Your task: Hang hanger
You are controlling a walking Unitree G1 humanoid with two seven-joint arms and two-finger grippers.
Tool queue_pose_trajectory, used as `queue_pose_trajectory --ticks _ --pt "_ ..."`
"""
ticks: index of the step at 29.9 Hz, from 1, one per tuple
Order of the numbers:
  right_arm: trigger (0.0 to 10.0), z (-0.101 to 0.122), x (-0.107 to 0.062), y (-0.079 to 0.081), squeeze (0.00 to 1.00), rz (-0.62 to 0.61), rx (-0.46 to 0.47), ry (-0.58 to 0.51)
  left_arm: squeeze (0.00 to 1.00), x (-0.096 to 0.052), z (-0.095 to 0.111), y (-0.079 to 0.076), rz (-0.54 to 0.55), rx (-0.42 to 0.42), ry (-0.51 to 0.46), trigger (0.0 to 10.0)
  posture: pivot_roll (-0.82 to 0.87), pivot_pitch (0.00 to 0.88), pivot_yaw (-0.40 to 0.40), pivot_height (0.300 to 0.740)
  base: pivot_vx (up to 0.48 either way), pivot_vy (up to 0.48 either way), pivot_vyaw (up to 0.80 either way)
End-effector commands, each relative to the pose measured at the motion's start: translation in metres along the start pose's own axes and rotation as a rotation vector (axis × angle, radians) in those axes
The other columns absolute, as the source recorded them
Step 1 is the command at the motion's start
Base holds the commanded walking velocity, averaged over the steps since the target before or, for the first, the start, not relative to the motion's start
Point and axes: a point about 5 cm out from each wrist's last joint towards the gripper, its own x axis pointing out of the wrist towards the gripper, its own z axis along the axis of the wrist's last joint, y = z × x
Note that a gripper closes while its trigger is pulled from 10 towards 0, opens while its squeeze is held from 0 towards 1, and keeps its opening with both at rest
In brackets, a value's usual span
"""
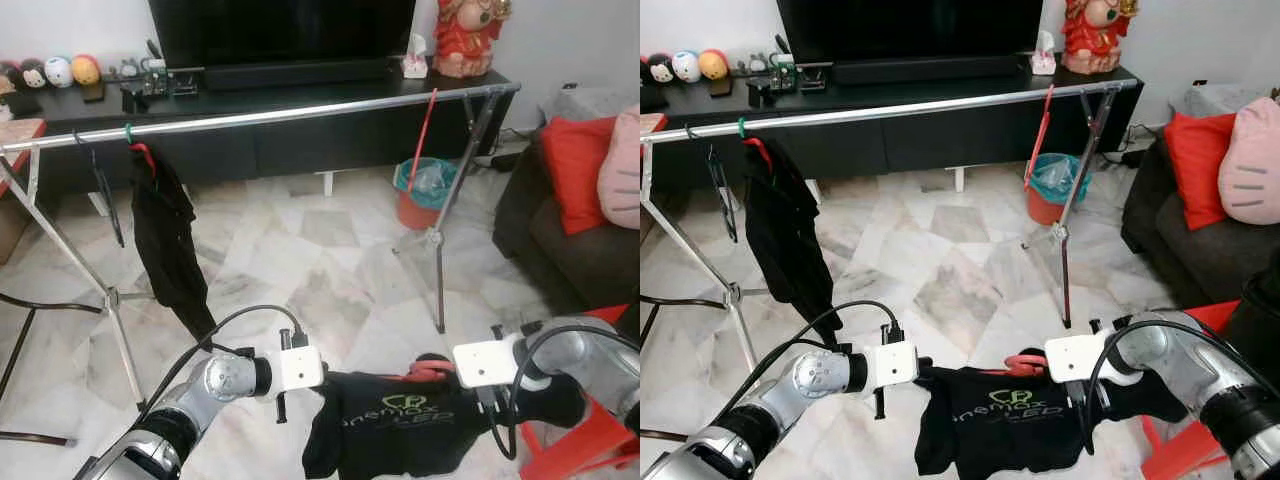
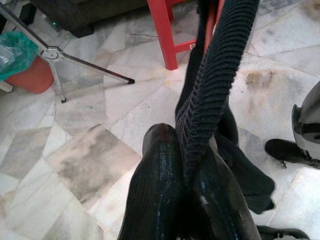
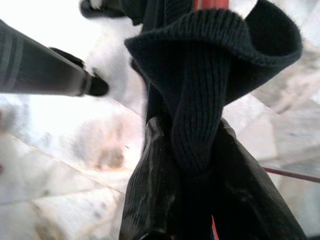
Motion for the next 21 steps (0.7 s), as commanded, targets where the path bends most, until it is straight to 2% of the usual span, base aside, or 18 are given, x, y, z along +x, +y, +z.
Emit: queue_pose_trajectory --ticks 1,5,6,9,11,13,15,16,17,18,19,21 --pt "10.0 -0.03 -0.015 0.013 0.0 0.073 0.096 0.077 0.0 -0.032 -0.027 0.013 0.059 -0.036 0.123 10.0 0.0 0.031 0.009 0.74 0.0 0.0 0.0" --pt "10.0 -0.018 -0.021 0.008 0.0 0.088 0.134 -0.062 0.0 -0.031 -0.026 0.012 0.052 -0.035 0.12 10.0 0.0 0.031 0.009 0.74 0.0 0.0 0.0" --pt "10.0 -0.018 -0.022 0.008 0.0 0.089 0.132 -0.068 0.0 -0.031 -0.026 0.013 0.052 -0.034 0.121 10.0 0.0 0.031 0.009 0.74 0.0 0.0 0.0" --pt "10.0 -0.022 -0.032 0.008 0.0 0.128 0.099 -0.041 0.0 -0.03 -0.026 0.012 0.037 -0.025 0.119 10.0 -0.01 0.03 0.01 0.74 0.0 0.0 0.0" --pt "10.0 -0.024 -0.033 0.008 0.0 0.139 0.106 -0.022 0.0 -0.03 -0.025 0.012 0.035 -0.02 0.118 10.0 -0.01 0.033 0.01 0.74 0.0 0.0 0.0" --pt "10.0 -0.031 -0.034 0.015 0.0 0.211 0.066 0.052 0.0 -0.03 -0.024 0.013 0.035 -0.013 0.114 10.0 -0.01 0.031 0.008 0.74 0.0 0.0 0.0" --pt "10.0 -0.032 -0.034 0.016 0.0 0.219 0.064 0.055 0.0 -0.029 -0.023 0.013 0.034 -0.009 0.114 10.0 -0.01 0.031 0.008 0.74 0.0 0.0 0.0" --pt "10.0 -0.028 -0.033 0.017 0.0 0.232 0.079 0.01 0.0 -0.03 -0.023 0.013 0.039 -0.008 0.11 10.0 -0.01 0.032 0.009 0.74 0.0 0.0 0.0" --pt "10.0 -0.028 -0.033 0.017 0.0 0.232 0.079 0.01 0.0 -0.03 -0.023 0.013 0.039 -0.008 0.11 10.0 -0.01 0.032 0.009 0.74 0.0 0.0 0.0" --pt "10.0 -0.02 -0.031 0.016 0.0 0.24 0.113 -0.084 0.0 -0.03 -0.022 0.015 0.052 -0.001 0.105 10.0 -0.01 0.032 0.009 0.74 0.0 0.0 0.0" --pt "10.0 -0.017 -0.03 0.016 0.0 0.249 0.12 -0.111 0.0 -0.029 -0.021 0.016 0.057 -0.001 0.104 10.0 -0.01 0.032 0.009 0.74 0.0 0.0 0.0" --pt "10.0 -0.016 -0.026 0.02 0.0 0.287 0.105 -0.108 0.0 -0.029 -0.02 0.018 0.073 0.005 0.096 10.0 -0.01 0.03 0.007 0.74 0.0 0.0 0.0"
